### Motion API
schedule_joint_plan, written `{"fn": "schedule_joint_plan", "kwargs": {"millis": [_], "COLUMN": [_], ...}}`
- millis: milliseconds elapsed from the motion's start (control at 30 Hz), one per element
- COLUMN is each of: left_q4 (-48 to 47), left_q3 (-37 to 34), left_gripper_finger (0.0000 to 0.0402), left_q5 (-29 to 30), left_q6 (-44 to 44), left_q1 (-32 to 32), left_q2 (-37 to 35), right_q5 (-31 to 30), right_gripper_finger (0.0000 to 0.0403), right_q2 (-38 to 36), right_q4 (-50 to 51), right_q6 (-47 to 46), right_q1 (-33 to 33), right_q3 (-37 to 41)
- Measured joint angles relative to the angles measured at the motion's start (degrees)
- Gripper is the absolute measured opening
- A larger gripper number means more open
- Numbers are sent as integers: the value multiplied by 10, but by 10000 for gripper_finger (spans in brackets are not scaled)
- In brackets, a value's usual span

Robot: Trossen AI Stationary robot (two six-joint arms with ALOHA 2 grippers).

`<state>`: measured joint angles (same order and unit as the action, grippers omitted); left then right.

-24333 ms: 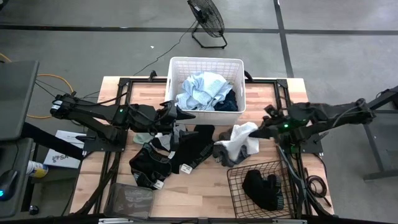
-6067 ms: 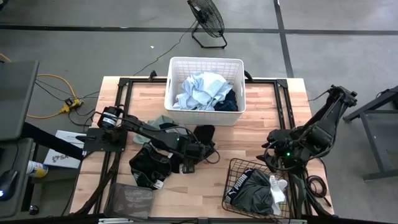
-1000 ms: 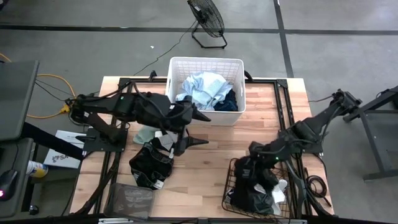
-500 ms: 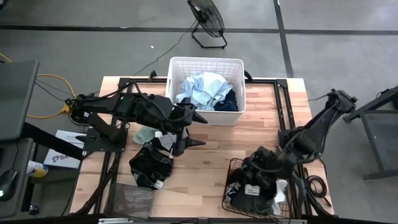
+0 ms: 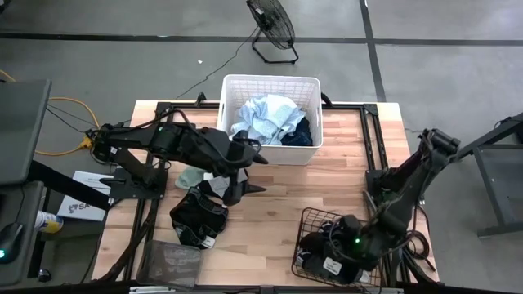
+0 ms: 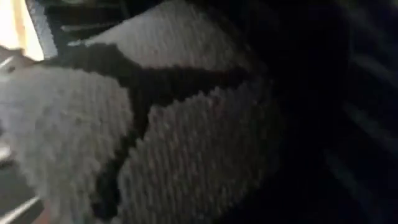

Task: Pick & Place Cloths
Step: Put the right black boxer into the wire basket

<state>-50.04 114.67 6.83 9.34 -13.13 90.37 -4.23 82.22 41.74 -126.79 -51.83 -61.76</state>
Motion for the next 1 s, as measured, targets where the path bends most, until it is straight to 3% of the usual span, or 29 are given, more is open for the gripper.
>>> {"fn": "schedule_joint_plan", "kwargs": {"millis": [200,433,567,867,1000], "left_q4": [-45,-83,-100,-141,-155], "left_q3": [0,0,0,0,0], "left_gripper_finger": [347,347,347,347,347], "left_q5": [0,-1,-28,-45,-45], "left_q6": [0,0,0,-3,-14], "left_q1": [0,0,0,0,0], "left_q2": [0,0,0,0,-6], "right_q5": [27,109,128,174,156], "right_gripper_finger": [14,17,18,23,45], "right_q2": [68,144,169,170,145], "right_q4": [-1,-6,-13,-16,-5], "right_q6": [-51,-73,-72,-24,-24], "right_q1": [6,31,51,83,83], "right_q3": [-1,-2,-3,20,22]}}
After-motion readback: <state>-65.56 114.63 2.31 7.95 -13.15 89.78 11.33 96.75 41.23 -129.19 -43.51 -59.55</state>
